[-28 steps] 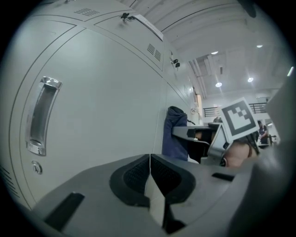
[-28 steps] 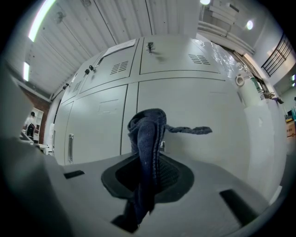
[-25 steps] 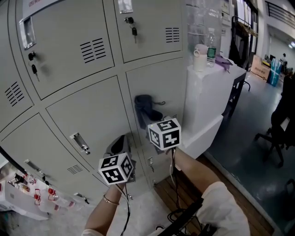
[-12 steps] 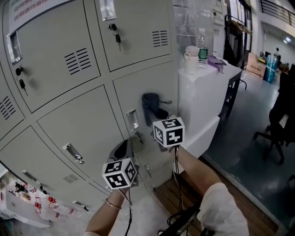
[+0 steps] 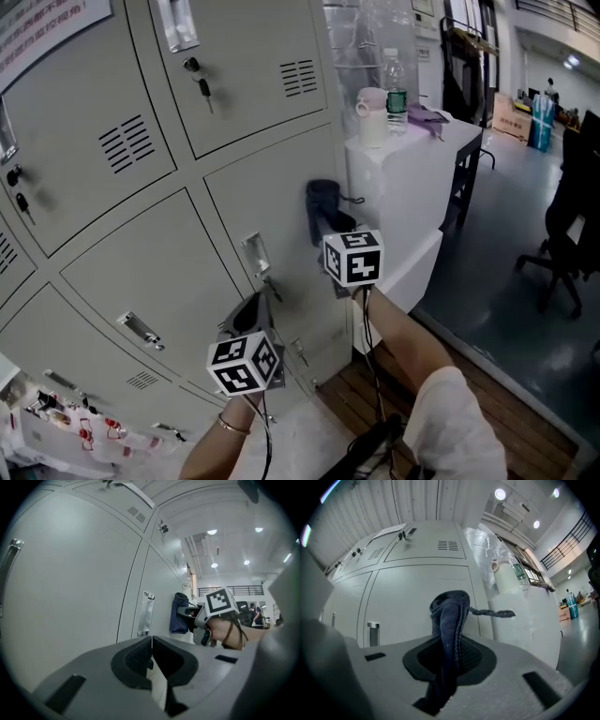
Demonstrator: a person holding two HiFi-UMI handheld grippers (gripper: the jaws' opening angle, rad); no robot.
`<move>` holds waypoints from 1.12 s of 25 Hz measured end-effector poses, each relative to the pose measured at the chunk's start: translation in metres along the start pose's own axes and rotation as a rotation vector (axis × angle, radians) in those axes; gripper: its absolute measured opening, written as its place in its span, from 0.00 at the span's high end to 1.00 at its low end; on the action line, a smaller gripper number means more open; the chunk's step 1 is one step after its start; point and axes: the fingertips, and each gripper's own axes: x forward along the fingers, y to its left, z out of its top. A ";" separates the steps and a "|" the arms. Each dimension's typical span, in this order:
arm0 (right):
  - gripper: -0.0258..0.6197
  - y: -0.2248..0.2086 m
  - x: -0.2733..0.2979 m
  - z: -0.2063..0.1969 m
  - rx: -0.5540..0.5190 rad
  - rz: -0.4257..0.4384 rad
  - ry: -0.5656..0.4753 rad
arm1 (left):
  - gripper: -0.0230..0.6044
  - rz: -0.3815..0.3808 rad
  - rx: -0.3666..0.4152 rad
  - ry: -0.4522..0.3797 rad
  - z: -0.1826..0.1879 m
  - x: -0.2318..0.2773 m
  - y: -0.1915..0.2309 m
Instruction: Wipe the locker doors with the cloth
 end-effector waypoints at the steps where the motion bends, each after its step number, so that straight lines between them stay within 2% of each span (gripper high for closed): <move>1: 0.88 -0.005 0.001 -0.001 0.001 -0.009 -0.001 | 0.95 -0.004 0.001 0.000 0.000 0.000 -0.001; 17: 0.88 -0.058 0.007 -0.002 -0.027 -0.142 0.021 | 0.95 -0.020 -0.003 0.002 -0.001 0.003 0.003; 28: 0.88 -0.056 0.000 -0.001 -0.043 -0.181 0.024 | 0.95 -0.008 -0.014 -0.010 0.003 -0.016 0.020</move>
